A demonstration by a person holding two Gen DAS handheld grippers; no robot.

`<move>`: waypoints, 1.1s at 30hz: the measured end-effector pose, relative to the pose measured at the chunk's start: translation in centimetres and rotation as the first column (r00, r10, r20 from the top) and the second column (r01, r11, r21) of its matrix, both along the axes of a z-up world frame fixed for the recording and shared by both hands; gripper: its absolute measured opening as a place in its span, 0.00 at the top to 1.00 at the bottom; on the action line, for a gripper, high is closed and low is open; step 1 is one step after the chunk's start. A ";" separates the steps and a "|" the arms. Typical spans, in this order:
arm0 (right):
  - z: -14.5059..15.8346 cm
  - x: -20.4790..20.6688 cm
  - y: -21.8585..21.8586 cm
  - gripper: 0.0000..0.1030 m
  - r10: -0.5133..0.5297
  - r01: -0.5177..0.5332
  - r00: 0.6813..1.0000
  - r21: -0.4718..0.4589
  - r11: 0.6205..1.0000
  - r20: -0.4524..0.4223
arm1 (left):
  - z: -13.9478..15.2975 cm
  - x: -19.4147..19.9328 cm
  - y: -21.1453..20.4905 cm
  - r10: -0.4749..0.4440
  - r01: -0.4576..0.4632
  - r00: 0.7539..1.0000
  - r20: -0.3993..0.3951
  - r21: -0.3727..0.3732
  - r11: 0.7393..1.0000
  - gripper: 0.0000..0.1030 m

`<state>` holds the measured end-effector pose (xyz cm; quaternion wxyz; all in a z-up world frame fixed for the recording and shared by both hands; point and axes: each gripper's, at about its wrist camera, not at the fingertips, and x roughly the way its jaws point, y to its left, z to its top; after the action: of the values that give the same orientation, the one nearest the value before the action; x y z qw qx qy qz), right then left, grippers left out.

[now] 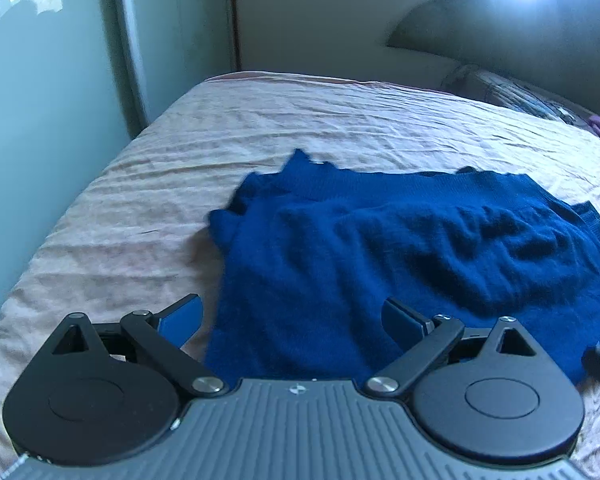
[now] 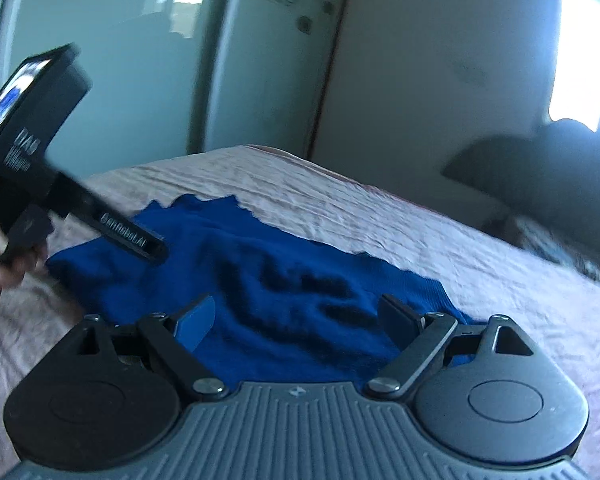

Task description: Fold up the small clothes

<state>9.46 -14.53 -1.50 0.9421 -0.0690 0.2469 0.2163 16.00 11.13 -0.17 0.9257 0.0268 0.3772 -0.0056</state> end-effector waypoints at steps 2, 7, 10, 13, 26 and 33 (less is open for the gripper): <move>0.0 -0.9 1.3 0.13 0.045 -0.044 0.999 -0.030 0.999 0.022 | 0.1 0.0 1.7 0.021 -0.021 1.000 -0.008 -0.020 1.000 0.05; -1.3 -2.0 5.7 0.13 0.152 -0.148 0.988 -0.114 0.982 0.029 | 0.1 1.7 5.6 0.055 -0.060 0.997 -0.047 -0.105 0.993 0.05; -2.3 -2.5 8.6 0.14 0.214 -0.204 0.976 -0.181 0.962 0.037 | -0.3 3.4 6.5 0.049 -0.059 0.996 -0.079 -0.135 0.989 0.05; -3.4 -2.9 11.1 0.14 0.257 -0.232 0.965 -0.267 0.935 0.060 | -1.1 5.1 6.9 0.043 -0.062 0.993 -0.114 -0.164 0.984 0.05; -5.3 -2.9 14.0 0.14 0.230 -0.171 0.964 -0.349 0.921 0.135 | -2.6 7.4 5.3 0.001 -0.026 0.993 -0.121 -0.198 0.980 0.05; -5.3 -2.4 15.6 0.14 0.233 -0.153 0.957 -0.379 0.913 0.174 | -3.4 8.7 5.5 -0.084 0.038 0.985 -0.148 -0.292 0.956 0.02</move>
<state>7.03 1.03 -6.84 0.9083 -0.2881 0.1707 0.2508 24.74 16.63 -3.56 0.8862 -0.0971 0.4438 -0.0913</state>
